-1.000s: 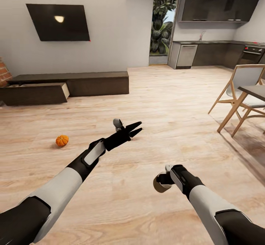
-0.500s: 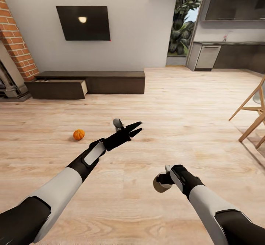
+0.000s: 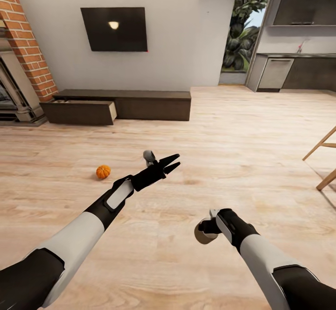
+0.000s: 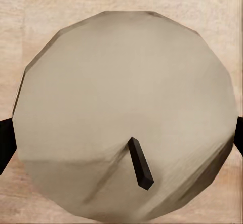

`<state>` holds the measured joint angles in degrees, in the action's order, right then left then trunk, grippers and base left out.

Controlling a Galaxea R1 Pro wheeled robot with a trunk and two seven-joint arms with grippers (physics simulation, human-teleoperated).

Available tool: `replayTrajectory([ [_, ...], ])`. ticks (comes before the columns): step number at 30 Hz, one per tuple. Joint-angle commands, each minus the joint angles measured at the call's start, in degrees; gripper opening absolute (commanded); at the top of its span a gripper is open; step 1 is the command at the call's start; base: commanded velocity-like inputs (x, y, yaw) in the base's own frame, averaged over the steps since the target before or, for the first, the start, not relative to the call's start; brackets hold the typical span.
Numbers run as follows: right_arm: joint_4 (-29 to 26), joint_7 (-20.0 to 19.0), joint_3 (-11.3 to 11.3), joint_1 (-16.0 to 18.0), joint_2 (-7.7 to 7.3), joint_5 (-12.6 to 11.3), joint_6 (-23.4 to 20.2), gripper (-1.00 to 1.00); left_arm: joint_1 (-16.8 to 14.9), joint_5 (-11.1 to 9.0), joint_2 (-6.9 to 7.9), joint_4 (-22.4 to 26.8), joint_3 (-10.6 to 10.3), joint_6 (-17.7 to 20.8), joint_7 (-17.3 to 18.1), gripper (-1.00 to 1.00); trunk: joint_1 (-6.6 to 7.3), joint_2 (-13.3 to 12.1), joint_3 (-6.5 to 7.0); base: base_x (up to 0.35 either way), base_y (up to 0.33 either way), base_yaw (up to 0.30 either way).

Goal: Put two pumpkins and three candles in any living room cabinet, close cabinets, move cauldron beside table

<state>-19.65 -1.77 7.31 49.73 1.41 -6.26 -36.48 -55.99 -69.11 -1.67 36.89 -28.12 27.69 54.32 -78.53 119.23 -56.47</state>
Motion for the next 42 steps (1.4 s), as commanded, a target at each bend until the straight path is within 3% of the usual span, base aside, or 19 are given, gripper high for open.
replayTrajectory([
  [1,0.16,0.04,-0.02,0.01,0.00,-0.14,0.00,-1.00,0.00,-0.01,0.00,-0.02,0.00,0.00,0.00,1.00,0.00,0.00,0.00,0.285,-0.138,0.001],
  [15,0.58,0.09,-0.02,0.01,0.02,-0.01,0.00,-1.00,0.00,0.00,0.00,-0.05,0.00,0.00,0.00,1.00,0.00,0.00,-0.03,0.315,-0.114,0.008],
  [22,0.67,0.10,-0.02,0.01,0.07,-0.24,2.57,-1.00,0.00,-0.06,0.00,-0.06,0.00,0.00,0.00,1.00,0.00,0.00,-0.38,0.328,-0.038,0.204],
  [34,0.67,0.10,-0.02,0.01,0.05,-0.24,2.64,-1.00,0.00,-0.06,0.00,-0.06,0.00,0.00,0.00,1.00,0.00,0.00,-1.06,0.324,0.000,0.232],
  [42,0.67,0.10,-0.02,0.01,0.07,-0.24,2.64,-1.00,0.00,-0.06,0.00,-0.06,0.00,0.00,0.00,1.00,0.00,0.00,-1.50,0.050,0.000,0.232],
])
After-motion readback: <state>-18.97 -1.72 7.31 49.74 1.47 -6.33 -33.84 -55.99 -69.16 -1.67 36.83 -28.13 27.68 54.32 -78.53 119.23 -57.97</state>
